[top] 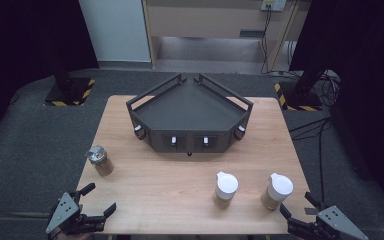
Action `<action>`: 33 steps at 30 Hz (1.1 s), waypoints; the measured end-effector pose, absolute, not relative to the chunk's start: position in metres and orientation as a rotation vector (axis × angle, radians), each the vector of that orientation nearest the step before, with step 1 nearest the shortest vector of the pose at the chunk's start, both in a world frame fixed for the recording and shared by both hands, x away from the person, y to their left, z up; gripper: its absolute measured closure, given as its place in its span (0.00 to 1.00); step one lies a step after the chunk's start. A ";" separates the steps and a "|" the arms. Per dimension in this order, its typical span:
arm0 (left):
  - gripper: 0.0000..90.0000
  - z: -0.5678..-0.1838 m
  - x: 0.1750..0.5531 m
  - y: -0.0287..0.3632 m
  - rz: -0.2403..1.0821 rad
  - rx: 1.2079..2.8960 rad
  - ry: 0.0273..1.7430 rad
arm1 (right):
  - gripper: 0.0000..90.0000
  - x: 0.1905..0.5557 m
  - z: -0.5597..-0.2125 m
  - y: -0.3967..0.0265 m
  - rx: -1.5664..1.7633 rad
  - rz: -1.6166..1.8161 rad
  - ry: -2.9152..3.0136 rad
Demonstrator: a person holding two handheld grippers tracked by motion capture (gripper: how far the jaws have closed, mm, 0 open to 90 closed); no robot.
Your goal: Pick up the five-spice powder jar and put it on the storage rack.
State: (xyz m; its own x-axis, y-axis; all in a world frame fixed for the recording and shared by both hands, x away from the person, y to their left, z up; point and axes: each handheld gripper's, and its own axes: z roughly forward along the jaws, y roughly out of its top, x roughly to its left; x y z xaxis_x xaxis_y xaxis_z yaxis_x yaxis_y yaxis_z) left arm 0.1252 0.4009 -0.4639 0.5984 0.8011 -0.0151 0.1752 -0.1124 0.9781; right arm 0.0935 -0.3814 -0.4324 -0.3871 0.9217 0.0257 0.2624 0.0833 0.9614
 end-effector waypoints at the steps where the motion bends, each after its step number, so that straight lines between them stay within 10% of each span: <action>1: 0.00 -0.464 0.125 0.401 0.651 1.629 0.829 | 0.07 0.093 -0.432 -0.381 1.175 1.330 1.732; 33: 0.00 -0.462 0.126 0.399 0.634 1.647 0.821 | 0.07 0.093 -0.432 -0.380 1.149 1.331 1.743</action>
State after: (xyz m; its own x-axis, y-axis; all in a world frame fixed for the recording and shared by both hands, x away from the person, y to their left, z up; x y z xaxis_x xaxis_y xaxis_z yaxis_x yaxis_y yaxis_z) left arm 0.1261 0.3990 -0.4615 0.6119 0.7907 -0.0159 0.1849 -0.1235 0.9750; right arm 0.0928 -0.3802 -0.4316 -0.4019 0.9156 0.0107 0.2512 0.0990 0.9629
